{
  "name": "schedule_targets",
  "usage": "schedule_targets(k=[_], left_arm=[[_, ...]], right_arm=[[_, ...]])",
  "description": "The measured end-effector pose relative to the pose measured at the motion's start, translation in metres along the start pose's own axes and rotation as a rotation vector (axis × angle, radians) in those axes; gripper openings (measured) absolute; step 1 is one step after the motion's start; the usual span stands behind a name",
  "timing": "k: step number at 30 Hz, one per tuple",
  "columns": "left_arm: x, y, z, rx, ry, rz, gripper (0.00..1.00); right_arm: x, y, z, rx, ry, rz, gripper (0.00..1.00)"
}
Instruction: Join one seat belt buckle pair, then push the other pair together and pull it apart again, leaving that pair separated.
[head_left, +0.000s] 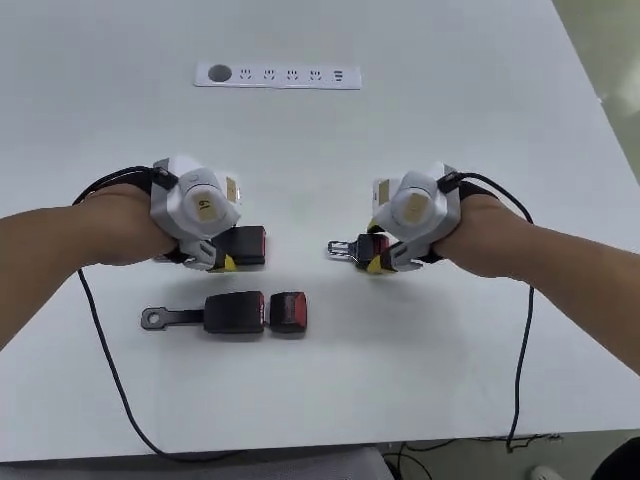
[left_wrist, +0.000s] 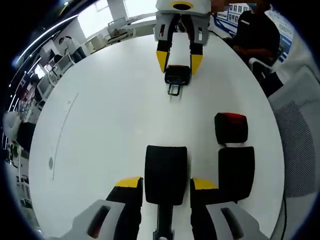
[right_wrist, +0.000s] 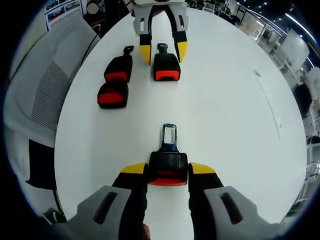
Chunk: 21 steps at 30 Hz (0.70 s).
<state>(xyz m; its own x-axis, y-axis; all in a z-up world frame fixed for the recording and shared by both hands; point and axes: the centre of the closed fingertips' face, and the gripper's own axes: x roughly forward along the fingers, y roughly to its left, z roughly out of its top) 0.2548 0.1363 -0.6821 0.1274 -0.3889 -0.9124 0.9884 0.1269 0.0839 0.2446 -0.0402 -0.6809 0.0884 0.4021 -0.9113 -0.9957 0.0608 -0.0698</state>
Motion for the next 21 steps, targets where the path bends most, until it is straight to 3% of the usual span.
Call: schedule_targets(k=[3, 8, 13, 18, 21], left_arm=[[0.0007, -0.0008, 0.0003, 0.033, 0.004, -0.007, 0.35], [0.0016, -0.0032, 0.0025, 0.032, 0.012, -0.014, 0.34], [0.0016, -0.0050, 0.0035, 0.026, 0.014, -0.016, 0.34], [0.0018, -0.0059, 0.0038, 0.042, 0.001, -0.025, 0.33], [0.0026, -0.0062, 0.0048, 0.046, 0.019, -0.032, 0.33]], right_arm=[[0.0049, 0.0000, -0.0060, -0.007, 0.009, 0.017, 0.31], [0.0073, 0.0007, -0.0053, -0.046, 0.003, 0.044, 0.31], [0.0060, 0.0021, -0.0049, -0.041, -0.004, 0.063, 0.32], [0.0079, -0.0004, -0.0066, -0.036, -0.004, 0.067, 0.31], [0.0069, 0.0006, -0.0058, -0.045, 0.001, 0.059, 0.31]])
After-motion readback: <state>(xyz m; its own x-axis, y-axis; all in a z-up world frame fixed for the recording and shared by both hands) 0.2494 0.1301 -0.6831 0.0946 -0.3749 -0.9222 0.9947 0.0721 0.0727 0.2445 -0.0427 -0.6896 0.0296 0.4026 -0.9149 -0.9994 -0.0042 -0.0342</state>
